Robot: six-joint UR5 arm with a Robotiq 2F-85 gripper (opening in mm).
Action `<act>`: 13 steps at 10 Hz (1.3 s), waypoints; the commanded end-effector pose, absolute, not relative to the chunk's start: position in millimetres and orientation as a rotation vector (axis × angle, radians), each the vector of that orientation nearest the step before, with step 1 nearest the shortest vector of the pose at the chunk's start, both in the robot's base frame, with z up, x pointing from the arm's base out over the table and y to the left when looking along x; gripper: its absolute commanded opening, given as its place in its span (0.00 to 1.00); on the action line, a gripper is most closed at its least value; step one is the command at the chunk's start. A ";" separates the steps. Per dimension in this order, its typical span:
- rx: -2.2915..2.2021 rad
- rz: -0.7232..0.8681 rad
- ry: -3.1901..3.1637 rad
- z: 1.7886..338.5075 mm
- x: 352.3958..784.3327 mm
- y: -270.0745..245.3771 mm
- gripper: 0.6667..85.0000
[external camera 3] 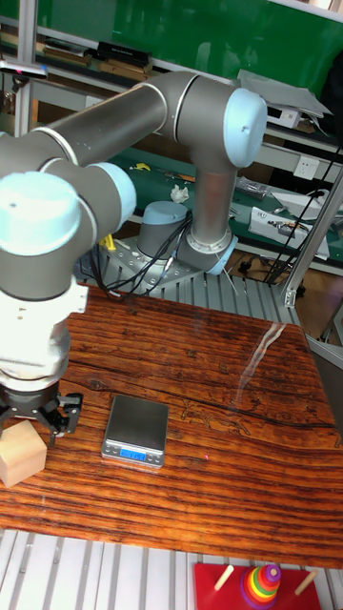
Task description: Place the block on the scale
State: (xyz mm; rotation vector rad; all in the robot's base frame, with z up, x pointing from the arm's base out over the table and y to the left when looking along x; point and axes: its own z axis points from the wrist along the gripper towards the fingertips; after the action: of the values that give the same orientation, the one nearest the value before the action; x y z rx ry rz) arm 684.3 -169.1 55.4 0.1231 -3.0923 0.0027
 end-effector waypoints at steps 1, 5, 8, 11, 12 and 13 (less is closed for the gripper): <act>0.553 0.064 -3.060 66.0 687.7 -164.7 0.81; 0.925 0.198 -2.967 63.7 693.8 -185.6 0.81; 0.968 0.095 -2.991 46.6 688.9 -180.6 0.81; 0.987 0.040 -3.003 36.6 684.1 -181.5 0.81; 0.985 0.041 -3.000 36.8 683.2 -182.0 0.81; 0.989 0.039 -2.996 37.0 682.3 -182.0 0.81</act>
State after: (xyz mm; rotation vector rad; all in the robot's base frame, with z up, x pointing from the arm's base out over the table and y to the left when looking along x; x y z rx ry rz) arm 684.4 -183.1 40.0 0.9738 -2.9885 0.0751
